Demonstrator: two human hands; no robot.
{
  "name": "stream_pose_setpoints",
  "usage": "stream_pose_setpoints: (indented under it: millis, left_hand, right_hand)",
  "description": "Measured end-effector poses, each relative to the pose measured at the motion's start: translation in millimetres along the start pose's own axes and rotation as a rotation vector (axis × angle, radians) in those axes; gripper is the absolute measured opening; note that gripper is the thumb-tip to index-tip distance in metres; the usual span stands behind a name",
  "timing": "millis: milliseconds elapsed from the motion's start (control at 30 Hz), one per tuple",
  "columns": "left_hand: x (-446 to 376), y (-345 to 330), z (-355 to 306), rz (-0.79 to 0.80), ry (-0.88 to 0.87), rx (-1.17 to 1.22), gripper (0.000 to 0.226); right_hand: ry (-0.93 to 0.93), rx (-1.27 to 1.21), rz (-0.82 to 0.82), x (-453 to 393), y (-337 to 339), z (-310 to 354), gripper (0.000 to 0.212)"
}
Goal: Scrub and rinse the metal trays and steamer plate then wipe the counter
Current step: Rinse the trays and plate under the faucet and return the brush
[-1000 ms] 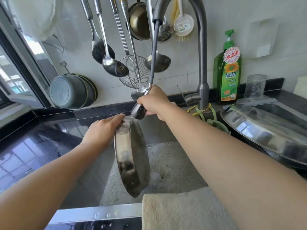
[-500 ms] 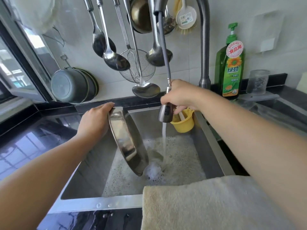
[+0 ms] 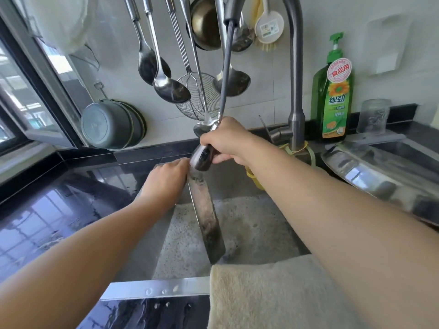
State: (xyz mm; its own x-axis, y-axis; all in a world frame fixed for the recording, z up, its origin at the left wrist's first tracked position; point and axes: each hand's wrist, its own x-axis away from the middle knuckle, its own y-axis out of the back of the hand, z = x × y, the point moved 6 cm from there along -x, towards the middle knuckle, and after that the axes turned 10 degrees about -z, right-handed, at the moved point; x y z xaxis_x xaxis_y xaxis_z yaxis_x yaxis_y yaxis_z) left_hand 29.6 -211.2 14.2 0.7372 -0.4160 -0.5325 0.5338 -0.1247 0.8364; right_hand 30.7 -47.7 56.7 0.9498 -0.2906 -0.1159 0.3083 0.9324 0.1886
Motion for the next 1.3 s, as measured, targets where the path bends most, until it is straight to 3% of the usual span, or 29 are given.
stream_pose_setpoints:
  millis: [100,233,433,633,733,833,1033,1167,1300]
  left_hand:
    - [4,2,-1,-0.014,-0.038,-0.012,0.039]
    - [-1,7,10,0.003,-0.001,-0.032,0.037]
    - [-12,23,25,-0.105,0.015,0.016,0.036]
    - [-22,32,11,-0.131,-0.211,-0.071,0.034]
    - [-27,35,-2,-0.097,-0.275,-0.124,0.037]
    - [-32,38,-10,-0.091,-0.291,-0.190,0.025]
    - [-46,31,-2,0.128,-0.089,-0.153,0.008]
    - [-50,14,12,0.292,0.000,-0.108,0.011]
    - [-47,4,26,0.354,0.121,-0.033,0.004]
  right_hand:
    - [0.021,0.009,-0.102,-16,0,-5,0.024]
    - [0.104,0.306,-0.181,-27,19,-7,0.043]
    - [0.079,0.611,-0.105,-10,73,-6,0.037]
    - [0.020,0.640,0.041,15,94,3,0.020]
    - [0.000,0.596,0.062,16,92,1,0.022]
    - [-0.006,0.538,0.057,13,87,-1,0.025]
    - [0.020,0.516,-0.013,8,82,-5,0.026]
    - [0.068,0.514,-0.100,3,78,-6,0.028]
    - [0.108,0.438,-0.153,-2,64,-8,0.032]
